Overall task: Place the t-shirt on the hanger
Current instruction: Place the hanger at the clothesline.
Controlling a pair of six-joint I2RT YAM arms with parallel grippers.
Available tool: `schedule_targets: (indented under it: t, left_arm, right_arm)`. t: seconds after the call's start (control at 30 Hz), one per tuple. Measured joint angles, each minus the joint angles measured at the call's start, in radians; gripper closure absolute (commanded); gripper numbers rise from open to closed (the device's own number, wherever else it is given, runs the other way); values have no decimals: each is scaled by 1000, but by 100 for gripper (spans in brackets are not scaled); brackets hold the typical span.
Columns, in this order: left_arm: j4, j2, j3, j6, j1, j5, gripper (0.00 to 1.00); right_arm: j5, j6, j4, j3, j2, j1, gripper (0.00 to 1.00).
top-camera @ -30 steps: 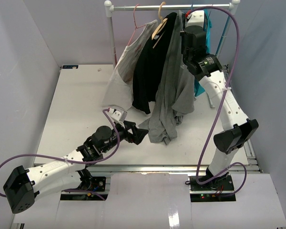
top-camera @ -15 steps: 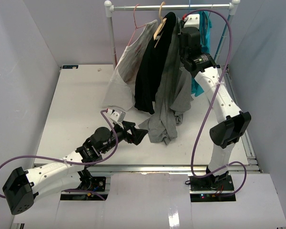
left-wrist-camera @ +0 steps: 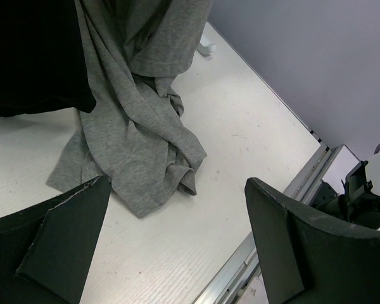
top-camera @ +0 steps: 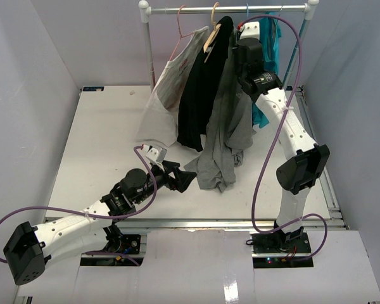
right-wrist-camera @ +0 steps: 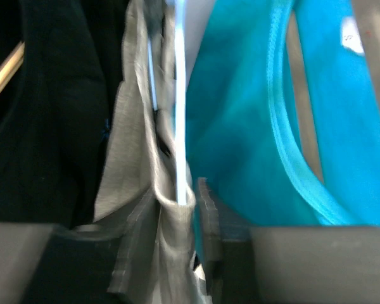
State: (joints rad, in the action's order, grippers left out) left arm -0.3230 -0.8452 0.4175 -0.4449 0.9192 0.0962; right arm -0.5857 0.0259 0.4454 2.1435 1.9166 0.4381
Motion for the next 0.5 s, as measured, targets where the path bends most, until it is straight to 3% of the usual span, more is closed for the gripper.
schedule_targets:
  t: [0.27, 0.37, 0.5]
  left_arm:
    - [0, -9, -1, 11, 0, -2, 2]
    - [0, -9, -1, 22, 0, 2, 2]
    - [2, -7, -1, 42, 0, 21, 2]
  right_arm:
    - [35, 16, 37, -40, -78, 0, 11]
    - [52, 5, 85, -67, -174, 0, 6]
    - [133, -72, 153, -149, -387, 0, 10]
